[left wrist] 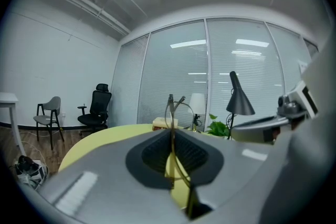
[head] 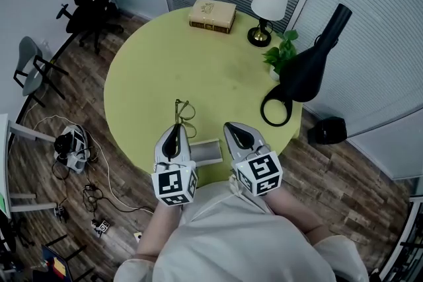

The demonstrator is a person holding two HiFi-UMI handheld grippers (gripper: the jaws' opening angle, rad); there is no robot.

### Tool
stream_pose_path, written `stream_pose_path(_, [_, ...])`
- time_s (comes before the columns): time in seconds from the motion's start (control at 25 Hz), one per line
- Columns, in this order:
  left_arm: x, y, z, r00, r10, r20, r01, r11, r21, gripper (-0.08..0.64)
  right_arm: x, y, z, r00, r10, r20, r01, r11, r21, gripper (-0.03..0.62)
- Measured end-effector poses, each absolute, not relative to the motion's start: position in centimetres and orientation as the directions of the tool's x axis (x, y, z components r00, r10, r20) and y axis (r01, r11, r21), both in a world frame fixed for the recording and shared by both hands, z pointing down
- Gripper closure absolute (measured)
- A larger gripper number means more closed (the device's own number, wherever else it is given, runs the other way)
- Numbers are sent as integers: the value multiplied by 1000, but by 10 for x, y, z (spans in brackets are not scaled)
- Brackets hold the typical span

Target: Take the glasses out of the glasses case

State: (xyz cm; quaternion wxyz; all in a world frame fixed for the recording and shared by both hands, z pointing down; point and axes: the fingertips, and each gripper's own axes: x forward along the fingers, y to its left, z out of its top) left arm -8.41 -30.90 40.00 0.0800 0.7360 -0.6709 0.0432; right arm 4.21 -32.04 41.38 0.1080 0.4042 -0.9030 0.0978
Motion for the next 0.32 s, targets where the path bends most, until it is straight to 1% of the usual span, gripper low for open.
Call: stream_pose_path(0.32, [-77, -307, 400, 103, -981, 167, -994, -96, 49, 546, 48, -318, 419, -653, -701, 288, -747, 660, -86, 594])
